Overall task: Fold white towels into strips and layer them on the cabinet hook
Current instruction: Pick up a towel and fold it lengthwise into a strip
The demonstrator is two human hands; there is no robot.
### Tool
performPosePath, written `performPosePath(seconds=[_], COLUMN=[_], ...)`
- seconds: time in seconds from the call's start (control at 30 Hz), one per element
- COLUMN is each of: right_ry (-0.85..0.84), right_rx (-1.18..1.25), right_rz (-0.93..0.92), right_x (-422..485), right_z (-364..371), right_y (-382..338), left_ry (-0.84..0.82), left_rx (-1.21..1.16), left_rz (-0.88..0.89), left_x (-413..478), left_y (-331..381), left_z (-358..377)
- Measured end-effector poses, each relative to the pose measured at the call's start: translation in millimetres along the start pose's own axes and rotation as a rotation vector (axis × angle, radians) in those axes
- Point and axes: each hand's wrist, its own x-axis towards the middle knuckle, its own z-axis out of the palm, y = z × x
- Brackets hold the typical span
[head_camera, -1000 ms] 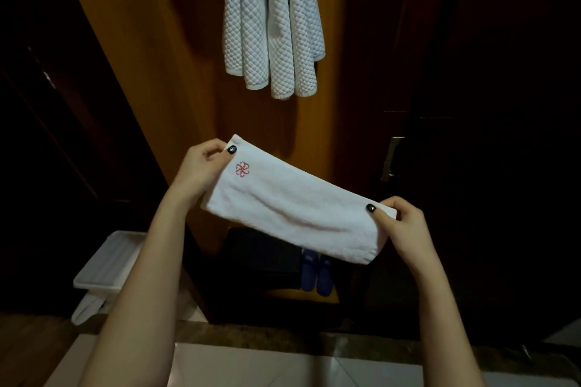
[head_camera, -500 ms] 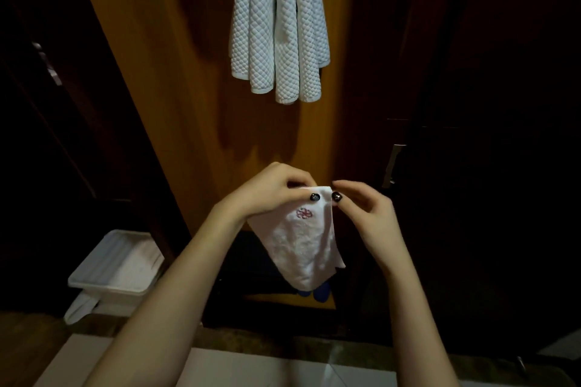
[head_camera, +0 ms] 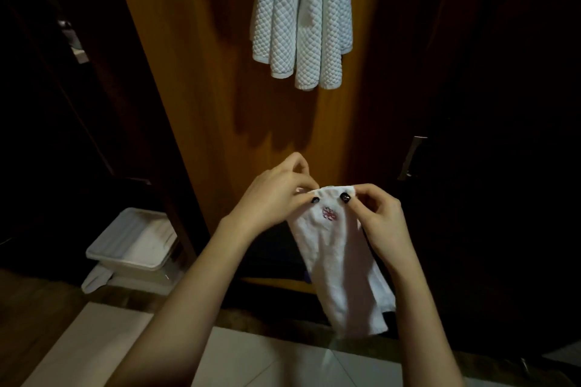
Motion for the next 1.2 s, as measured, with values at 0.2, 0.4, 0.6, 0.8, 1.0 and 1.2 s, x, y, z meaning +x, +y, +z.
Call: performPosePath(seconds=[0.2, 0.4, 0.6, 0.8, 1.0, 1.2], right_ry=[-0.177, -0.167, -0.116, -0.149, -0.195, -0.251], right_rx=[-0.002, 0.193, 0.307, 0.283, 0.332, 0.309], right_rz=[0.030, 0.113, 0.131, 0.093, 0.116, 0.065], right_x=[-8.4, -12.0, -10.4, -9.7, -6.3, -3.3], right_z=[-4.6, -7.6, -3.3, 8.0, 20.2, 23.8], right_y=[-1.7, -1.5, -3.1, -9.2, -17.6, -31.1], left_ry=[-0.064, -0.052, -0.060, -0.001, 0.071, 0.018], left_rx=[-0.389, -0.493, -0.521, -0.663, -0.791, -0.834], left_rz=[-0.138, -0.117, -0.045, 0.011, 0.012, -0.017], left_x=[-12.6, -15.1, -23.8, -29.7, -30.8, -30.3], left_y=[-2.8, -3.6, 0.3, 11.3, 12.1, 14.8], left_z=[14.4, 11.4, 2.6, -6.0, -11.2, -19.9])
